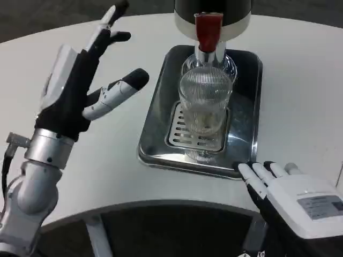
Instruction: Grasp the cup under the faucet to collect the drink, then remove the cup.
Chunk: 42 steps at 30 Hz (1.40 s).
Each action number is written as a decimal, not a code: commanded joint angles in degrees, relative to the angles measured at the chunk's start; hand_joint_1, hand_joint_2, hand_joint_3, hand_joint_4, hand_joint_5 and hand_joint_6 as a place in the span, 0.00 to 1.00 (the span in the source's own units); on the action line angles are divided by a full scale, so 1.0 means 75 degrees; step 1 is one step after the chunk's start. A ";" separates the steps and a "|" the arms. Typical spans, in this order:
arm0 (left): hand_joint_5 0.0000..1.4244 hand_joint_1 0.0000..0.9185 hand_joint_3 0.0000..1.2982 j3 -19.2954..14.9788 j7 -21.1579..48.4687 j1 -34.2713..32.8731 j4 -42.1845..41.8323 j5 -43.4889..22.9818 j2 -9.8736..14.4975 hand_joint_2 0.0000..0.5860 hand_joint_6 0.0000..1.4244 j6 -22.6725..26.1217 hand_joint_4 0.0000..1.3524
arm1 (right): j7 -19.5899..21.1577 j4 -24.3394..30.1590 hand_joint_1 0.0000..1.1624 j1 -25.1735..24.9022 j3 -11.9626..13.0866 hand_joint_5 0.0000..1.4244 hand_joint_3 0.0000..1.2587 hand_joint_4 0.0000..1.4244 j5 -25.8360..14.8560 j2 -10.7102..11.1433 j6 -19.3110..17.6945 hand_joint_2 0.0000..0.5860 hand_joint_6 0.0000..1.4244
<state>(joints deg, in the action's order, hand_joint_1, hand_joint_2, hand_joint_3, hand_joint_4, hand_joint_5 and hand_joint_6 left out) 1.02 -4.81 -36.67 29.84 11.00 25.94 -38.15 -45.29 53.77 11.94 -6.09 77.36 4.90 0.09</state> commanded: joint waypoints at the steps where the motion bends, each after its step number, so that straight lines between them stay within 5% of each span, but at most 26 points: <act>1: 0.12 0.00 0.07 -0.0345 0.0877 0.0035 -0.0267 -0.0746 0.0295 0.00 0.02 -0.0216 0.03 | -0.0003 -0.0093 0.51 -0.0010 -0.0056 0.00 0.00 0.00 0.0069 -0.0038 0.0037 0.50 0.00; 8: 0.07 0.00 0.05 -0.0738 0.2784 -0.0093 -0.0524 -0.2197 0.0628 0.03 0.00 0.0137 0.00 | -0.0051 -0.0126 0.51 -0.0079 -0.0083 0.00 0.00 0.00 0.0106 -0.0034 0.0046 0.50 0.00; 15: 0.05 0.00 0.00 -0.0910 0.5641 -0.0839 -0.0429 -0.4047 0.0956 0.06 0.00 0.1572 0.00 | -0.0064 -0.0179 0.52 -0.0133 -0.0170 0.00 0.00 0.00 0.0217 -0.0078 0.0091 0.50 0.00; 23: 0.01 0.00 0.00 -0.1110 0.7818 -0.1813 -0.0315 -0.4905 0.1196 0.08 0.00 0.3264 0.00 | -0.0071 -0.0200 0.52 -0.0160 -0.0235 0.00 0.00 0.00 0.0302 -0.0094 0.0133 0.50 0.00; 31: 0.01 0.00 0.00 -0.1369 0.8652 -0.2325 -0.0222 -0.5103 0.1146 0.08 0.00 0.4114 0.00 | -0.0095 -0.0235 0.52 -0.0237 -0.0334 0.00 0.00 0.00 0.0393 -0.0116 0.0168 0.50 0.00; 42: 0.00 0.00 0.00 -0.1436 0.9318 -0.2962 0.0574 -0.4989 0.1019 0.09 0.00 0.4234 0.00 | -0.0134 -0.0232 0.52 -0.0266 -0.0464 0.00 0.00 0.00 0.0579 -0.0210 0.0182 0.51 0.00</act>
<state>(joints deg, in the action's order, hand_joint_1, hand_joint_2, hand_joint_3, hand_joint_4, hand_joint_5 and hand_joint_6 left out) -9.34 63.48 -57.30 32.79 -26.73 33.46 -6.08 -45.62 52.16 9.70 -9.32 81.28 3.74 1.23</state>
